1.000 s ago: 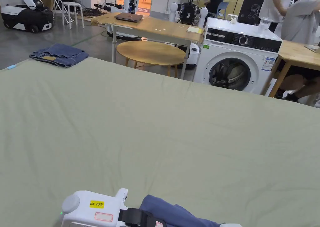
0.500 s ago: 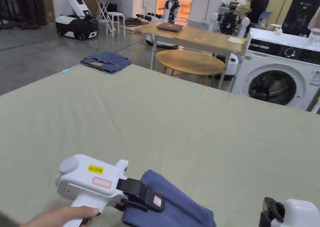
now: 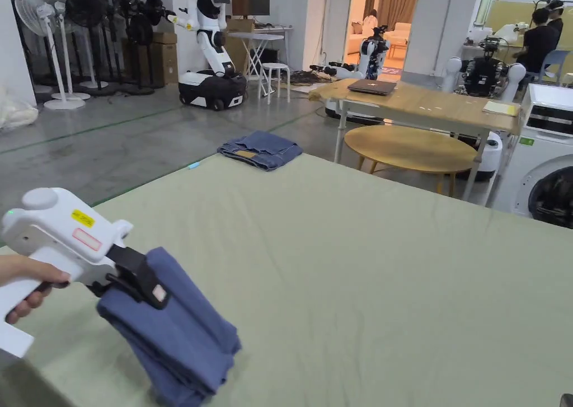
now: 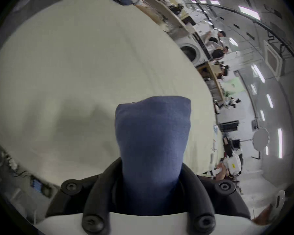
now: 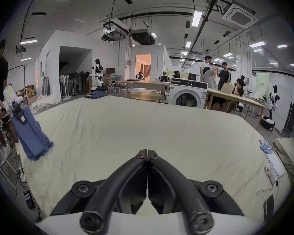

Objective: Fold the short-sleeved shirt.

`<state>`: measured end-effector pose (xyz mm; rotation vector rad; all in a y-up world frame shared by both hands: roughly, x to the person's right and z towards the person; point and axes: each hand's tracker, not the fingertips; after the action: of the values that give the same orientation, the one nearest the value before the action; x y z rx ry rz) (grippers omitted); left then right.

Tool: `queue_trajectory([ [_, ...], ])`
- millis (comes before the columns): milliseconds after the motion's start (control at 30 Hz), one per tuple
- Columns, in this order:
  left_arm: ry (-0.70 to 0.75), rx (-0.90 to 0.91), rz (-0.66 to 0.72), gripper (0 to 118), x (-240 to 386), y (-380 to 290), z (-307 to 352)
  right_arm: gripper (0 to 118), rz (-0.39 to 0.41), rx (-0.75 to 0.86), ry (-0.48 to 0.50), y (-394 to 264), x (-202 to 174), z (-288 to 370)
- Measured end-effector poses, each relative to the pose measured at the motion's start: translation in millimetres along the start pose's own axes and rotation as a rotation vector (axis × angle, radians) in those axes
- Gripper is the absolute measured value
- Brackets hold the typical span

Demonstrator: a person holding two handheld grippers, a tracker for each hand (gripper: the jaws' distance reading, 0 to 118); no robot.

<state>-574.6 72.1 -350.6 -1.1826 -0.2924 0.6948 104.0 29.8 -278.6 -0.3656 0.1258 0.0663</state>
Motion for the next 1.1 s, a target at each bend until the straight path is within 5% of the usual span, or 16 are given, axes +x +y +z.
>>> queue_trajectory([
  [333,0.123,-0.026,0.065,20,-38.6,13.6,6.0,0,0.009,-0.074,-0.029,-13.6,5.6,-8.5],
  [467,0.222,0.020,0.072,52,-43.4,11.1,12.0,0,0.014,-0.085,-0.023,-14.2,4.6,-10.5],
  [833,0.412,0.297,0.044,59,-25.6,0.4,63.2,0,0.015,-0.094,-0.011,-22.8,5.5,-10.5],
  [1100,0.128,0.385,-0.147,59,48.1,-50.0,-36.5,0,-0.025,-0.077,-0.033,-23.8,20.5,-6.0],
])
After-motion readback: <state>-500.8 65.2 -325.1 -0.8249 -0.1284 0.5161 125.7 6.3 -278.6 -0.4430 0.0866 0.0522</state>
